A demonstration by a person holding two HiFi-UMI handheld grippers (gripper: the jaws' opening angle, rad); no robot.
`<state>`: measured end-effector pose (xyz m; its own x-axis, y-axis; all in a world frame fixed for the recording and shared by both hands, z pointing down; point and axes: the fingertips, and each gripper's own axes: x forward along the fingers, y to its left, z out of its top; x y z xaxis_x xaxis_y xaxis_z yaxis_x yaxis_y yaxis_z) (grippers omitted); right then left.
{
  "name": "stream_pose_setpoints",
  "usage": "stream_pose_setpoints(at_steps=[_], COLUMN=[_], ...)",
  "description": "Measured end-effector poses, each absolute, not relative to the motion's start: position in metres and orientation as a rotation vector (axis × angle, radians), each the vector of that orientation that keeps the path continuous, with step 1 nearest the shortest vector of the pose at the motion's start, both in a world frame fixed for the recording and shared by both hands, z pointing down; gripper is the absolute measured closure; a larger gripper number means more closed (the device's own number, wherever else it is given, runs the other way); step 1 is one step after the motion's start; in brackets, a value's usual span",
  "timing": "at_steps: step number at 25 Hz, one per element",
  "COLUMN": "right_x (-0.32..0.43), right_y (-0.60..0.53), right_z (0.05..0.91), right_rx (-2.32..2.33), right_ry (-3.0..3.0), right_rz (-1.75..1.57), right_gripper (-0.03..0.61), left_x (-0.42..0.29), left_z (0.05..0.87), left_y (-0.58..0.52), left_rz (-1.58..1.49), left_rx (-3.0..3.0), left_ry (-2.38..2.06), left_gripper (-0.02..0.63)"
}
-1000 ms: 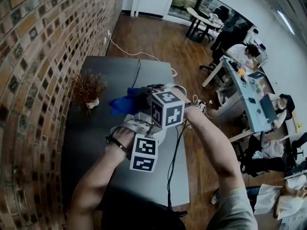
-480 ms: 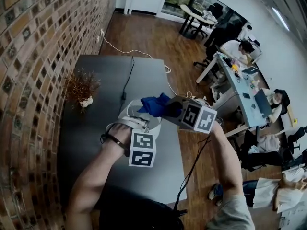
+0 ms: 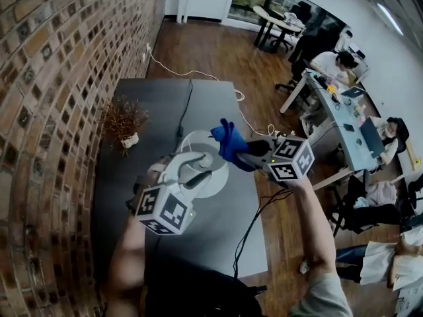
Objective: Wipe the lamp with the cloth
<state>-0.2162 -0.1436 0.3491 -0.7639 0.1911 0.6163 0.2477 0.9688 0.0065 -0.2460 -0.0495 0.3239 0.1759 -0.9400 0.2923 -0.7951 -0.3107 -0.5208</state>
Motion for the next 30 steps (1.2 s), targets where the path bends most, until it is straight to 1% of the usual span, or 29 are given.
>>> stream_pose_setpoints(at_steps=[2, 3, 4, 5, 6, 7, 8, 9, 11, 13, 15, 17, 20, 23, 25, 26, 28, 29, 30], right_x=[-0.214, -0.212, -0.212, -0.213, -0.218, -0.227, -0.24, -0.255, -0.282, -0.304, -0.319, -0.33, -0.342, -0.341, -0.336, -0.334, -0.331, -0.331, -0.33], right_y=[-0.144, -0.143, -0.14, -0.134, -0.126, -0.116, -0.107, -0.1, -0.095, -0.089, -0.079, -0.066, -0.049, -0.04, -0.043, -0.046, -0.053, -0.057, -0.061], right_z=[0.343, 0.337, 0.33, 0.321, 0.311, 0.301, 0.294, 0.294, 0.303, 0.314, 0.323, 0.332, 0.351, 0.369, 0.377, 0.376, 0.369, 0.362, 0.355], right_rx=[-0.288, -0.281, -0.274, -0.268, -0.262, -0.25, -0.227, -0.185, -0.058, 0.055, 0.106, 0.087, 0.01, -0.067, -0.116, -0.134, -0.142, -0.138, -0.136], right_ry=[-2.475, -2.482, -2.486, -2.482, -2.47, -2.452, -2.422, -2.377, -2.255, -2.164, -2.143, -2.137, -2.065, -1.948, -1.852, -1.839, -1.914, -1.982, -2.055], right_rz=[-0.15, -0.196, -0.28, -0.405, -0.551, -0.69, -0.808, -0.905, -1.06, -1.158, -1.193, -1.236, -1.355, -1.445, -1.492, -1.486, -1.398, -1.325, -1.238], right_gripper=[0.502, 0.502, 0.502, 0.502, 0.5, 0.5, 0.5, 0.5, 0.5, 0.501, 0.5, 0.502, 0.502, 0.5, 0.5, 0.5, 0.5, 0.5, 0.5], left_x=[-0.304, -0.333, -0.358, -0.377, -0.389, -0.394, -0.393, -0.388, -0.37, -0.349, -0.329, -0.32, -0.329, -0.34, -0.364, -0.38, -0.419, -0.439, -0.455], left_z=[0.308, 0.306, 0.309, 0.316, 0.328, 0.341, 0.354, 0.366, 0.384, 0.392, 0.392, 0.39, 0.397, 0.409, 0.417, 0.412, 0.384, 0.367, 0.352], left_y=[-0.055, -0.065, -0.078, -0.094, -0.112, -0.131, -0.148, -0.163, -0.188, -0.201, -0.203, -0.201, -0.201, -0.203, -0.211, -0.212, -0.195, -0.175, -0.145], left_rz=[-0.449, -0.297, -0.199, -0.183, -0.249, -0.35, -0.429, -0.462, -0.423, -0.313, -0.167, -0.116, -0.187, -0.268, -0.336, -0.308, -0.115, 0.033, 0.193], left_rx=[-2.331, -2.416, -2.502, -2.569, -2.617, -2.661, -2.723, -2.807, -2.983, -3.136, -3.283, -3.343, -3.317, -3.245, -3.125, -3.053, -2.874, -2.762, -2.638], left_ry=[1.841, 1.886, 1.911, 1.931, 1.946, 1.942, 1.92, 1.889, 1.831, 1.746, 1.577, 1.435, 1.42, 1.484, 1.626, 1.719, 1.928, 2.036, 2.131], left_gripper=[0.44, 0.481, 0.484, 0.488, 0.489, 0.493, 0.518, 0.518, 0.512, 0.489, 0.48, 0.48, 0.36, 0.291, 0.284, 0.285, 0.331, 0.345, 0.381])
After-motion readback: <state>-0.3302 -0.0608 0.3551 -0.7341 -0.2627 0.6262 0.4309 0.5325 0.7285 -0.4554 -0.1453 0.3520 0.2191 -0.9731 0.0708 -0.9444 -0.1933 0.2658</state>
